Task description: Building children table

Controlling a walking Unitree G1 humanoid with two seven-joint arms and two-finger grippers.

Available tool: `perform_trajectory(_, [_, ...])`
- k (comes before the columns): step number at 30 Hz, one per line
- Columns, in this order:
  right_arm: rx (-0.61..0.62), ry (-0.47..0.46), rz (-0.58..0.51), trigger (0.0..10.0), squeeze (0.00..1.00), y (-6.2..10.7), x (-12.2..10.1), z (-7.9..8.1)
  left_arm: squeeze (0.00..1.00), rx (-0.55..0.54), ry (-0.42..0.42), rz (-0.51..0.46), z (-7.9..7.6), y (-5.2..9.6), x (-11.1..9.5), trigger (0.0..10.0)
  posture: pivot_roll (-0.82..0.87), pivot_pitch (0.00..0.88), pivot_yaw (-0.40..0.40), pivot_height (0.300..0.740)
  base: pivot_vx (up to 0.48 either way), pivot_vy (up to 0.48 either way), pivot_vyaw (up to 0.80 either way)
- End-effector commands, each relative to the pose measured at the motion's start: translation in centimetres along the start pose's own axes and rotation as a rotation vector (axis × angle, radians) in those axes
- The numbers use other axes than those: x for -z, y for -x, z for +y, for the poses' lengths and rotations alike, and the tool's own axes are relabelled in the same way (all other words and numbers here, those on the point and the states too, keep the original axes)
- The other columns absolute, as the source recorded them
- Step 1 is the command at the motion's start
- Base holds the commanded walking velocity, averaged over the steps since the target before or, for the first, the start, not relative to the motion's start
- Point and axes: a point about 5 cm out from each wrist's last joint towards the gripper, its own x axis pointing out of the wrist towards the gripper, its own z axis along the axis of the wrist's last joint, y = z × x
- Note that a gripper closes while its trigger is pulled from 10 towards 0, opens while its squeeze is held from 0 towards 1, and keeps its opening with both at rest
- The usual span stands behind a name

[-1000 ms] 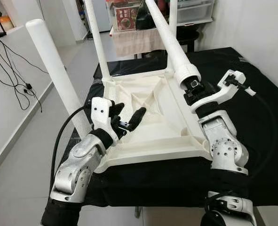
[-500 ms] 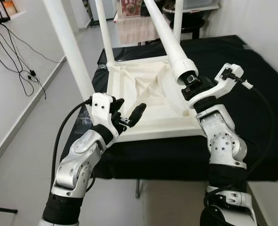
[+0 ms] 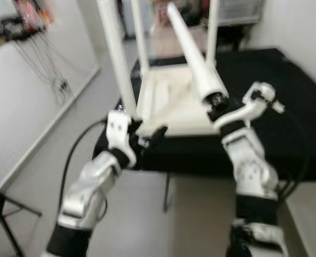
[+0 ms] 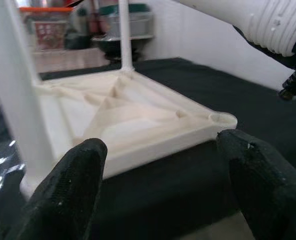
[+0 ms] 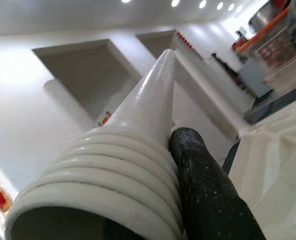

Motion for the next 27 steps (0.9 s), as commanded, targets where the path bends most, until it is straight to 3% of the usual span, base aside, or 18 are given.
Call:
perform_trajectory(1, [0.017,0.034,0.03,10.0,0.0,0.1,0.6,-0.2,0.0,-0.006,-0.015,0.008,0.2,0.2,0.2,10.0,-0.16,0.017,0.108,0.74,-0.3,0.0,0.0])
perform_trajectory(7, [0.037,0.058,0.066,10.0,0.0,0.2,1.3,-0.5,0.0,-0.007,-0.015,0.008,0.2,0.2,0.3,10.0,-0.16,0.015,0.105,0.74,-0.301,0.0,0.0])
perform_trajectory(10, [0.037,0.133,0.176,10.0,0.0,0.6,3.7,-0.2,0.0,-0.015,-0.006,0.005,0.4,0.5,0.4,10.0,-0.16,0.011,0.102,0.74,-0.182,0.0,-0.8])
perform_trajectory(16, [-0.002,0.184,0.23,10.0,0.0,1.1,5.4,0.5,0.0,-0.042,-0.001,-0.001,1.2,1.0,0.5,10.0,-0.16,0.01,0.102,0.74,0.0,0.0,-0.8])
perform_trajectory(22, [-0.021,0.238,0.267,10.0,0.0,1.6,6.7,0.7,0.0,-0.089,0.014,0.038,2.4,2.7,1.7,10.0,-0.16,0.01,0.101,0.74,0.0,0.0,-0.8])
perform_trajectory(27, [-0.018,0.257,0.276,10.0,0.0,1.8,7.3,0.6,0.0,-0.151,0.021,0.065,3.5,4.3,2.7,10.0,-0.15,0.01,0.101,0.74,0.0,0.0,0.0])
